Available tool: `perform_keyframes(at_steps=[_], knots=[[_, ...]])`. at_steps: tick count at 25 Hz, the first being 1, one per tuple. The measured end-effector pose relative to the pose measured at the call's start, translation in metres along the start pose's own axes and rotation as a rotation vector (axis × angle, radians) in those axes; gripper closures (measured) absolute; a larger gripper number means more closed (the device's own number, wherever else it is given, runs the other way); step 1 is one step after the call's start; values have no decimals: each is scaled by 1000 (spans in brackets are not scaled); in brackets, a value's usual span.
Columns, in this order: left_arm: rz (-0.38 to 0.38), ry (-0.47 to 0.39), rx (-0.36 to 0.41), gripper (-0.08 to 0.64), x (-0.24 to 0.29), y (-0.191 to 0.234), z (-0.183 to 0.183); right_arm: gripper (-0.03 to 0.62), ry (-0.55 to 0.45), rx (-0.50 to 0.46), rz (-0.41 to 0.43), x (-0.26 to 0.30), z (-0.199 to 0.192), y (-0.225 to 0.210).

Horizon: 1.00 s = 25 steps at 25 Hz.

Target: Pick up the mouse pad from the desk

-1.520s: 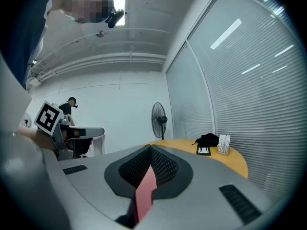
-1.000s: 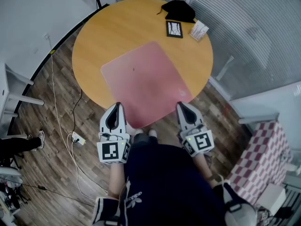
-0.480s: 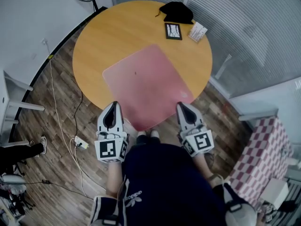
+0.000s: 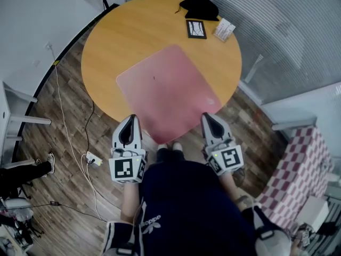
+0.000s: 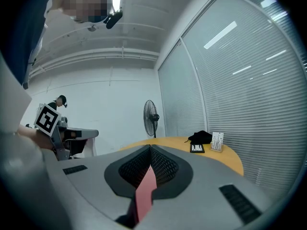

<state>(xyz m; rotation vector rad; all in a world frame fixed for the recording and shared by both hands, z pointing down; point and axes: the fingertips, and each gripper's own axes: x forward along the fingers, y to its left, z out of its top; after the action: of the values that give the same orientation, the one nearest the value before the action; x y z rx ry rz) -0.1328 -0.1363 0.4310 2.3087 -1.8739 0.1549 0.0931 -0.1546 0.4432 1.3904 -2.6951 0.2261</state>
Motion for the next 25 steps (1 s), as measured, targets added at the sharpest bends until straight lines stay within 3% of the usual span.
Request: perform_keyframes(at_steps=[15, 21, 25], knots=[[8, 77, -32, 555, -17, 6, -30, 589, 63, 12, 20, -8, -22, 11], [-55, 245, -75, 550, -12, -1, -70, 588, 98, 17, 18, -13, -30, 10], [-130, 361, -189, 487, -13, -10, -110, 588, 132, 0, 35, -14, -40, 14]])
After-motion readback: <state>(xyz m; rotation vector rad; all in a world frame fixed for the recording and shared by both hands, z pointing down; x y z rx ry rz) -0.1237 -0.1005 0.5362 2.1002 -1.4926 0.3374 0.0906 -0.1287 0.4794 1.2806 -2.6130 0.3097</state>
